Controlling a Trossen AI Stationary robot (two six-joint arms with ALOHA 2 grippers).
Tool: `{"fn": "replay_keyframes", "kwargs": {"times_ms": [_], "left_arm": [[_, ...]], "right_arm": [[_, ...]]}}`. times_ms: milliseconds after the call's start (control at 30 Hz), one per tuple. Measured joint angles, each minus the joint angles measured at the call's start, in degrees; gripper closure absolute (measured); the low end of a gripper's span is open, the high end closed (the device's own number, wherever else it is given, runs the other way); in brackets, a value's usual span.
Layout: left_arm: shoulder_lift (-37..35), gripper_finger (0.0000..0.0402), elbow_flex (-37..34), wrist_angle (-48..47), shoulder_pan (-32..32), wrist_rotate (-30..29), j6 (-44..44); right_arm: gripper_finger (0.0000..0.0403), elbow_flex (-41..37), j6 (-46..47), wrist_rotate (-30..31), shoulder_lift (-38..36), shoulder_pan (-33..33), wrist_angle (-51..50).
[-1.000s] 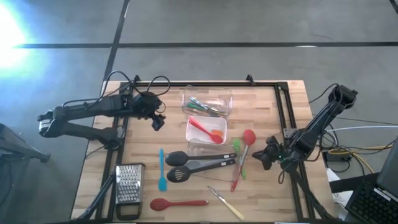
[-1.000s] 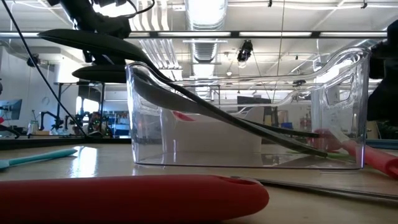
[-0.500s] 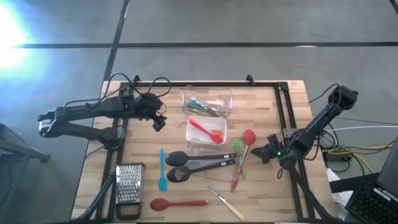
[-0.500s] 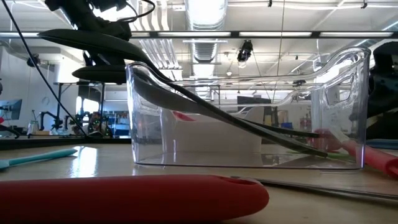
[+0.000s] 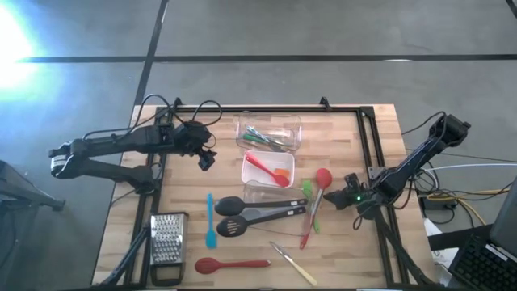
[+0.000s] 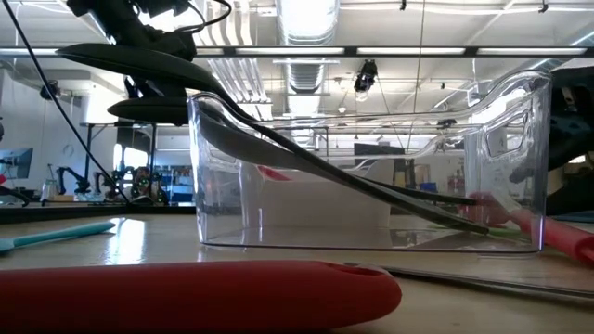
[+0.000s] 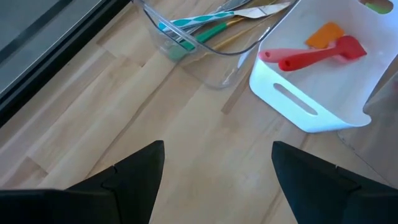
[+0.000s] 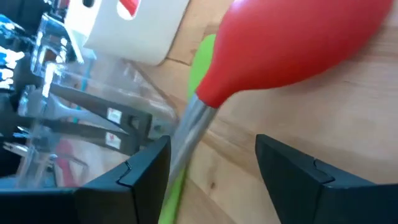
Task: Pick & Place Kitchen Items
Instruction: Put the red serving spoon into the bottom transparent bin
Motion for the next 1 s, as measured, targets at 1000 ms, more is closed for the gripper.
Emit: {"fn": "replay_keyframes", "kwargs": {"times_ms": [1000], "left_arm": [[0.0,0.0101,0.1,0.0,0.0,0.0,4.0]], "right_arm": [[0.0236,8.9,1.8,-4.3,20.3,-10.6,5.6]]}}
